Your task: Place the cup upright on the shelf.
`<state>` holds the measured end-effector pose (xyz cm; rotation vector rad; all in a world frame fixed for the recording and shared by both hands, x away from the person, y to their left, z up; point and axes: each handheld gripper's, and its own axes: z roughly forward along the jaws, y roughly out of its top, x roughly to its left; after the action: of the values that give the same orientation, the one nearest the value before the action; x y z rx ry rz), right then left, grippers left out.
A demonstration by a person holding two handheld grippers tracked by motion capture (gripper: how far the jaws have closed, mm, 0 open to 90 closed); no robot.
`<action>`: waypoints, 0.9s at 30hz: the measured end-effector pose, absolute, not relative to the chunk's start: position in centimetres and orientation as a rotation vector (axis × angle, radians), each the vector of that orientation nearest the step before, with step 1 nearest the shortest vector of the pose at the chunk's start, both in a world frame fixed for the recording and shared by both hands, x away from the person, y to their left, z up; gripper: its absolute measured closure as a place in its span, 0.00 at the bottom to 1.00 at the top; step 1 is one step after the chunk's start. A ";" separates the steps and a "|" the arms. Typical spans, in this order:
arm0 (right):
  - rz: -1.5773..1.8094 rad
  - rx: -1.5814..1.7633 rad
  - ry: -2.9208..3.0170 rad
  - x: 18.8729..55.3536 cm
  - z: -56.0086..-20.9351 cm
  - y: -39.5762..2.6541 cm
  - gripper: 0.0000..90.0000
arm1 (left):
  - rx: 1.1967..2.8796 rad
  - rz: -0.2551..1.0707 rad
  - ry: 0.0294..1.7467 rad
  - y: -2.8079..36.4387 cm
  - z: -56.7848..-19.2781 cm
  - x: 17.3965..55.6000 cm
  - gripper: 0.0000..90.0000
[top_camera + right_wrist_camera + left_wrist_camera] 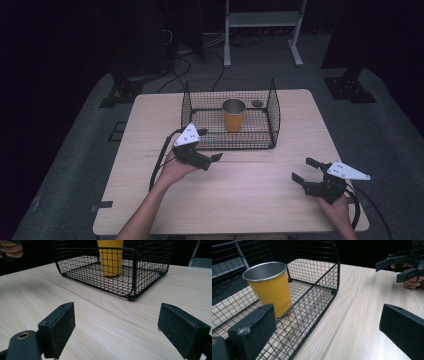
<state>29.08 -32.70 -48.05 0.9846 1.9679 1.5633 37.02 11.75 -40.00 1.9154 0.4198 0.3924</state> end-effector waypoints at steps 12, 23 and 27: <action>1.563 0.982 1.971 29.1 -48.0 -32.7 0.15 | 1.903 0.398 0.430 12.8 -40.7 35.6 0.00; 1.561 0.985 1.970 29.1 -48.1 -32.7 0.15 | 1.883 0.404 0.455 13.8 -41.5 34.5 0.00; 1.561 0.985 1.970 29.1 -48.0 -32.7 0.15 | 1.878 0.404 0.468 14.1 -41.7 34.1 0.00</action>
<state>29.08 -32.69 -48.05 0.9853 1.9699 1.5612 34.12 14.09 -41.74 1.8776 0.4683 0.4037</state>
